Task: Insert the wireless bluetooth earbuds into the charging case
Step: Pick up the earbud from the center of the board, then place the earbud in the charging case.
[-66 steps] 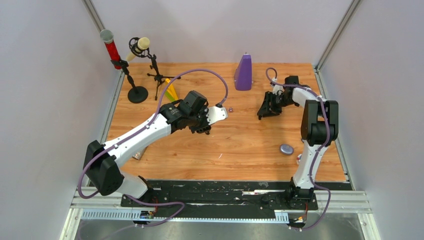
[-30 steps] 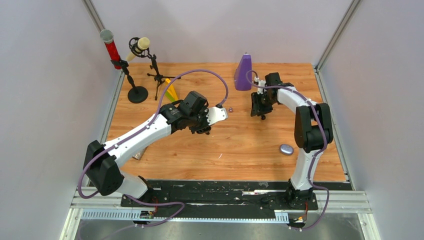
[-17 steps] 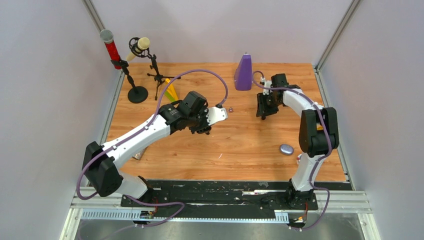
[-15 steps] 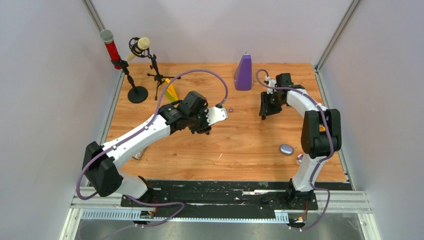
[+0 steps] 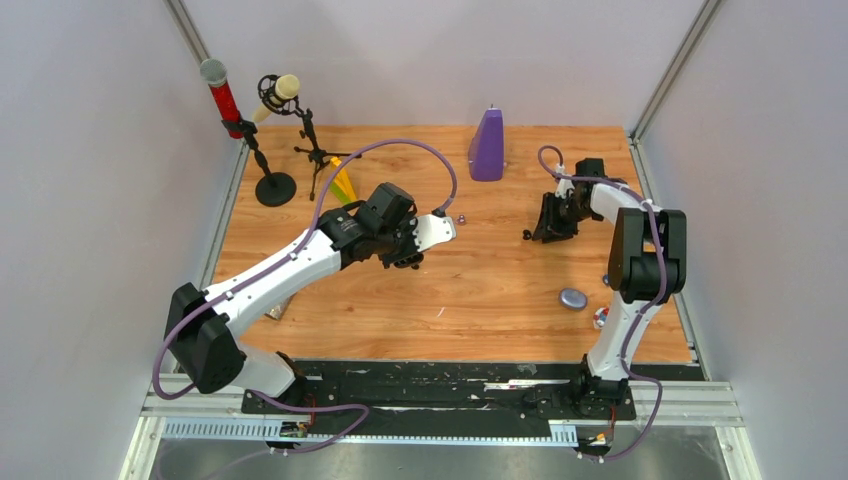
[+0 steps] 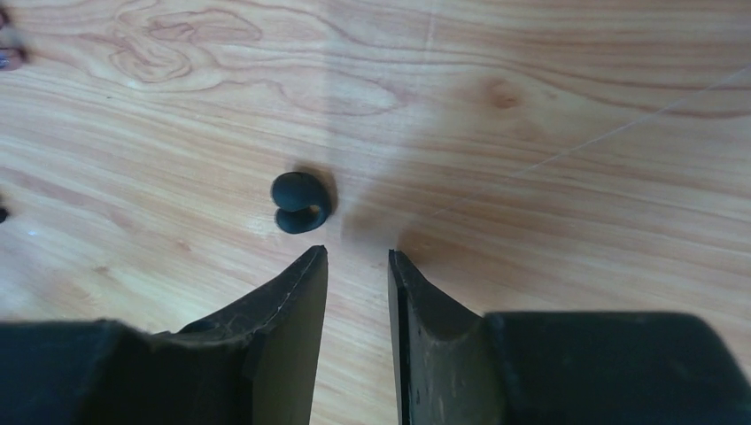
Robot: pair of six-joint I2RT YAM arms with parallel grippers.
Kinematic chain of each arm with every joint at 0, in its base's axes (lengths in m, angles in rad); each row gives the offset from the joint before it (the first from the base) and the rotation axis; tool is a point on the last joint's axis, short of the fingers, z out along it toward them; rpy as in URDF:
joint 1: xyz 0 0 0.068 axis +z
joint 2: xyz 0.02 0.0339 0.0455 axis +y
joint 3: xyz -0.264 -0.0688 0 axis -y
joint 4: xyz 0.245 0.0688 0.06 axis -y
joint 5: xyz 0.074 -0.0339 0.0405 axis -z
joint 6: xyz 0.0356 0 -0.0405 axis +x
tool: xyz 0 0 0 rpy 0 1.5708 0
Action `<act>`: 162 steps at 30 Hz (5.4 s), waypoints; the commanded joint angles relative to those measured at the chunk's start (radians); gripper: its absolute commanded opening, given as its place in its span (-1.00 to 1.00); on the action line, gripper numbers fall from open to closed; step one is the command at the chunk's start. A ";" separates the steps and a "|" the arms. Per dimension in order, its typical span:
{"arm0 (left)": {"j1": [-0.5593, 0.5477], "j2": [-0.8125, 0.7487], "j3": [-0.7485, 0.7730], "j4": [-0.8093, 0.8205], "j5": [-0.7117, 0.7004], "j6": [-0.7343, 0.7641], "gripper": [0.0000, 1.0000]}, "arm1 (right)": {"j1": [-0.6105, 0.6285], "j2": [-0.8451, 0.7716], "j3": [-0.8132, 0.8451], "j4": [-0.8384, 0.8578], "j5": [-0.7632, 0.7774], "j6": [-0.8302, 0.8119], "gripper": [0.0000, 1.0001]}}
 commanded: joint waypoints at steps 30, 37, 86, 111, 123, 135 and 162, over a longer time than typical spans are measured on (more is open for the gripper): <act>-0.011 -0.035 0.007 0.022 0.003 0.001 -0.51 | 0.036 0.113 0.059 0.038 -0.043 0.068 -0.37; -0.013 -0.035 0.007 0.022 0.000 0.001 -0.51 | 0.035 0.092 0.056 0.040 -0.059 0.065 -0.37; -0.016 -0.041 0.008 0.018 0.002 0.001 -0.51 | -0.028 0.065 0.005 0.091 -0.136 0.102 -0.49; -0.019 -0.039 0.009 0.016 0.001 0.003 -0.51 | 0.013 0.092 0.023 0.097 -0.104 0.091 -0.70; -0.020 -0.039 0.007 0.021 0.009 -0.001 -0.51 | 0.014 -0.029 0.006 0.105 -0.178 0.035 -0.93; -0.020 -0.009 0.025 -0.007 0.113 -0.013 -0.50 | 0.055 -0.435 -0.139 0.026 -0.158 -0.527 -0.99; -0.020 0.406 0.304 -0.083 -0.094 -0.286 -0.56 | 0.843 -0.823 -0.371 -0.043 0.373 -1.072 -1.00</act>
